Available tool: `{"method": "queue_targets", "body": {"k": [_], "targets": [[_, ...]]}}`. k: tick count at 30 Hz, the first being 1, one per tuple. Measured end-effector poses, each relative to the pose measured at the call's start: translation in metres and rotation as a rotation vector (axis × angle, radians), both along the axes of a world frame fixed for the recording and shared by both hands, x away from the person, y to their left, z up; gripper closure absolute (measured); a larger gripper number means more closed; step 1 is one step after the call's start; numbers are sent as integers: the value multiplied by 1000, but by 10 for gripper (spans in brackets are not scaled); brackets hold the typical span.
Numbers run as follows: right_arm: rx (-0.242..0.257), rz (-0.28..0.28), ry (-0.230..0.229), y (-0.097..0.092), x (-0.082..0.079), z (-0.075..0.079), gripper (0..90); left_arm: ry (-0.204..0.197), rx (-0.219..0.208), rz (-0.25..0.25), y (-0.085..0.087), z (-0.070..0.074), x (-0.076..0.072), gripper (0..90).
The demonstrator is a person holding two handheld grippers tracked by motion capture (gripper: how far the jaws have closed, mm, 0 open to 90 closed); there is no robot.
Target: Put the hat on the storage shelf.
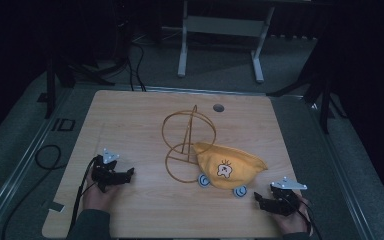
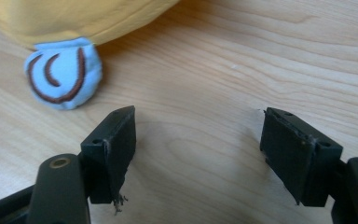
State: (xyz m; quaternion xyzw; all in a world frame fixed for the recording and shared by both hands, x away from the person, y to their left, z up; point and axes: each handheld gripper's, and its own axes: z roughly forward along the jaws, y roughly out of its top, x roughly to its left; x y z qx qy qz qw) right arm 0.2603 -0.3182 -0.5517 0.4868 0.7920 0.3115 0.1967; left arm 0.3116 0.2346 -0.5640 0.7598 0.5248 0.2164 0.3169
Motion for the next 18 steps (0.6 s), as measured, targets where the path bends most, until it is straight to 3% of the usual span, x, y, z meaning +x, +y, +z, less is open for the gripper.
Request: {"method": "queue_targets", "body": {"k": [11, 18], "targets": [[-22, 66, 22, 13, -7, 7, 269, 0, 0, 2, 0, 0, 0, 118], [-30, 87, 8, 19, -10, 13, 258, 0, 0, 2, 0, 0, 0, 118]]}}
